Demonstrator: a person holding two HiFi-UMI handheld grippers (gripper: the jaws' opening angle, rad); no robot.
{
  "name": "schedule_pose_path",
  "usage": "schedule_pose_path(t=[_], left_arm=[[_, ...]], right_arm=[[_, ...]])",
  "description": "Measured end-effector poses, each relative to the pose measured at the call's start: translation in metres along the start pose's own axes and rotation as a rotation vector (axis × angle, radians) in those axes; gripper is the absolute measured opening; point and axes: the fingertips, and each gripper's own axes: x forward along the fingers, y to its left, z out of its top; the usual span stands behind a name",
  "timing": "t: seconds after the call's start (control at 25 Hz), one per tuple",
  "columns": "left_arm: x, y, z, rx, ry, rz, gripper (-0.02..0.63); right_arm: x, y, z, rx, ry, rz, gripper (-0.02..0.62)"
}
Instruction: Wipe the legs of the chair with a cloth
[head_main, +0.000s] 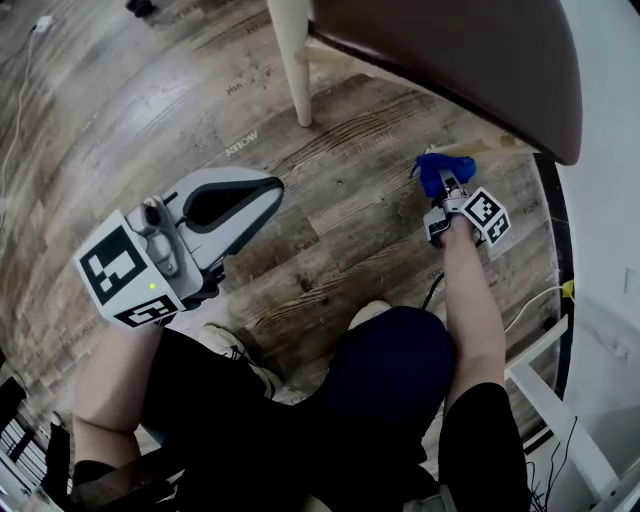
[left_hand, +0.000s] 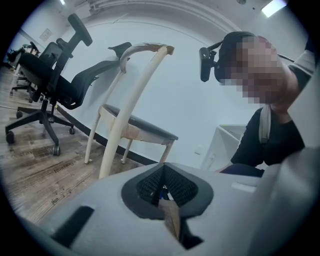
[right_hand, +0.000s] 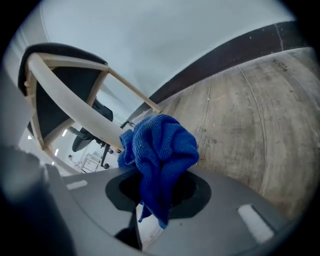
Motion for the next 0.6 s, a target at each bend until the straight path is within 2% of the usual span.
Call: schedule_pose_path(t=[0.16,0.24,0.6], left_arm=[[-0.004,0.0,-0.001,0.001,0.006,0.011,0.0],[-0.006,-0.001,-0.001,0.001,0.006,0.017,0.0],[-0.006,-0.012,-0.002,0.027,0.018,0.016,0.0]], right_arm=[[0.016,-0.031,-0.013,0.022,0.062,-0.129,0.103],[0.021,-0.038,-0.017,0.035,0.069,-0.16,0.103],[0.02,-0.036,-0.014,0.001,0.079,-0.15,0.103]])
